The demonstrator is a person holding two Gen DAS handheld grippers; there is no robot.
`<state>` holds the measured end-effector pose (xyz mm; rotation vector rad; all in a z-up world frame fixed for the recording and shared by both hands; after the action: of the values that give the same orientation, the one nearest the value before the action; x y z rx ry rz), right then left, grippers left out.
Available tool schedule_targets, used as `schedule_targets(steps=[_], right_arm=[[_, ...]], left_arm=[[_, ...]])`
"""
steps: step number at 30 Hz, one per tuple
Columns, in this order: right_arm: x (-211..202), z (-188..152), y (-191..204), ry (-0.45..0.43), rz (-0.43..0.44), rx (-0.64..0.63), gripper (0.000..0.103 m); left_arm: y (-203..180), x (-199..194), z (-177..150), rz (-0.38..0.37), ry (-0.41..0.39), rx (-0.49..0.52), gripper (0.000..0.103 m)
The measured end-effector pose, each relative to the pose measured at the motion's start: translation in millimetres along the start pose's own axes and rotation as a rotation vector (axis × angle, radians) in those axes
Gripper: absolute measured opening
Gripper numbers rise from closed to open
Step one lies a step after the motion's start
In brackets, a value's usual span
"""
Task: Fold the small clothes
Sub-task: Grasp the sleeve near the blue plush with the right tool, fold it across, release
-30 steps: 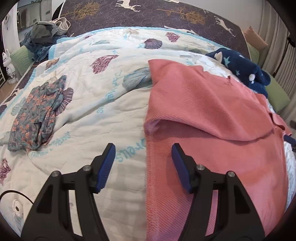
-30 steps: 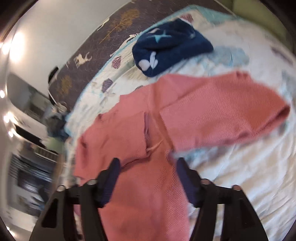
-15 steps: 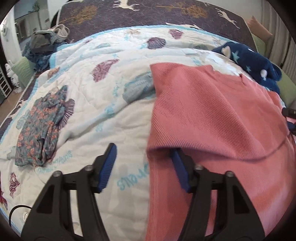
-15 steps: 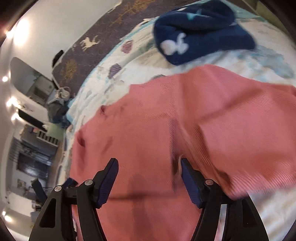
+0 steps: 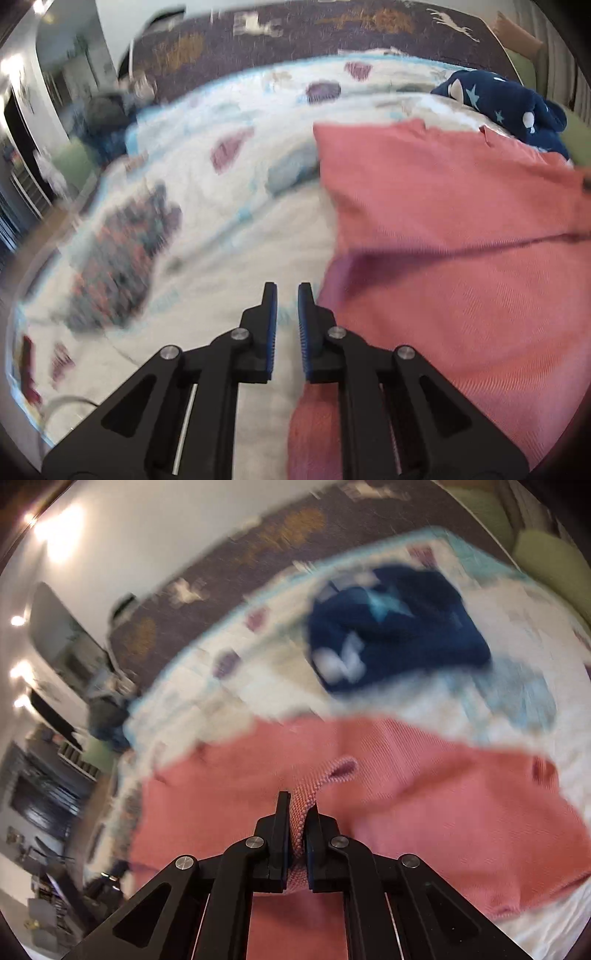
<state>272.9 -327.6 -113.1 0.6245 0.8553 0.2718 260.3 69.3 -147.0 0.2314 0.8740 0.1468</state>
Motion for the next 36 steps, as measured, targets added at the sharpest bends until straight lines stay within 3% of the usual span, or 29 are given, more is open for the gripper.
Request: schedule_targets(steps=[2, 4, 9, 11, 12, 14, 15, 17, 18, 23, 26, 31, 34, 36], right_arm=[[10, -19, -11, 0.06, 0.007, 0.036, 0.008], [13, -27, -17, 0.066, 0.006, 0.044, 0.01], [-2, -13, -17, 0.007, 0.013, 0.04, 0.01], [-7, -6, -15, -0.005, -0.024, 0.013, 0.016], [-14, -1, -14, -0.024, -0.079, -0.008, 0.024], [-28, 2, -14, -0.076, -0.159, -0.046, 0.037], [-36, 2, -14, -0.098, -0.188, -0.064, 0.045], [-48, -4, -13, -0.111, -0.221, -0.107, 0.047], [-52, -13, -12, -0.084, -0.242, -0.153, 0.047], [-53, -47, -14, 0.02, -0.334, -0.366, 0.047], [-45, -52, -18, 0.036, -0.353, -0.408, 0.047], [-35, -56, -19, 0.075, -0.294, -0.41, 0.046], [-40, -62, -8, 0.068, -0.256, -0.459, 0.047], [-38, -62, -10, 0.069, -0.312, -0.488, 0.045]], left_arm=[[7, 1, -4, -0.032, 0.031, -0.035, 0.014], [8, -8, 0, -0.046, 0.012, -0.044, 0.014], [-12, -48, 43, -0.146, -0.131, -0.04, 0.014], [-34, -50, 61, -0.215, -0.143, -0.036, 0.014], [-44, -47, 67, -0.254, -0.135, -0.042, 0.014], [-67, -29, 70, -0.334, -0.065, -0.055, 0.014], [-78, -11, 67, -0.331, 0.006, -0.045, 0.014], [-85, 27, 52, -0.202, 0.115, -0.001, 0.015], [-82, 26, 56, -0.196, 0.042, -0.024, 0.016], [-76, 15, 53, -0.118, 0.057, -0.022, 0.016], [-70, 0, 49, -0.15, 0.051, -0.045, 0.016], [-74, -16, 53, -0.235, 0.014, -0.055, 0.018], [-93, -22, 55, -0.286, -0.017, -0.008, 0.03], [-105, -13, 50, -0.256, 0.0, 0.038, 0.032]])
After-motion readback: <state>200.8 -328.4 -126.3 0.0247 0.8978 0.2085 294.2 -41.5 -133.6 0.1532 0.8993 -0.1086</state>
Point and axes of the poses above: each gripper's, at about its wrist camera, not at the fingertips, and x roughly the way its jaws point, y to its left, z to its top, the point moved 8 cm from there along x, roughly the way its jaws point, and after that the axes turned 11 degrees about z, right-handed, at the moved point
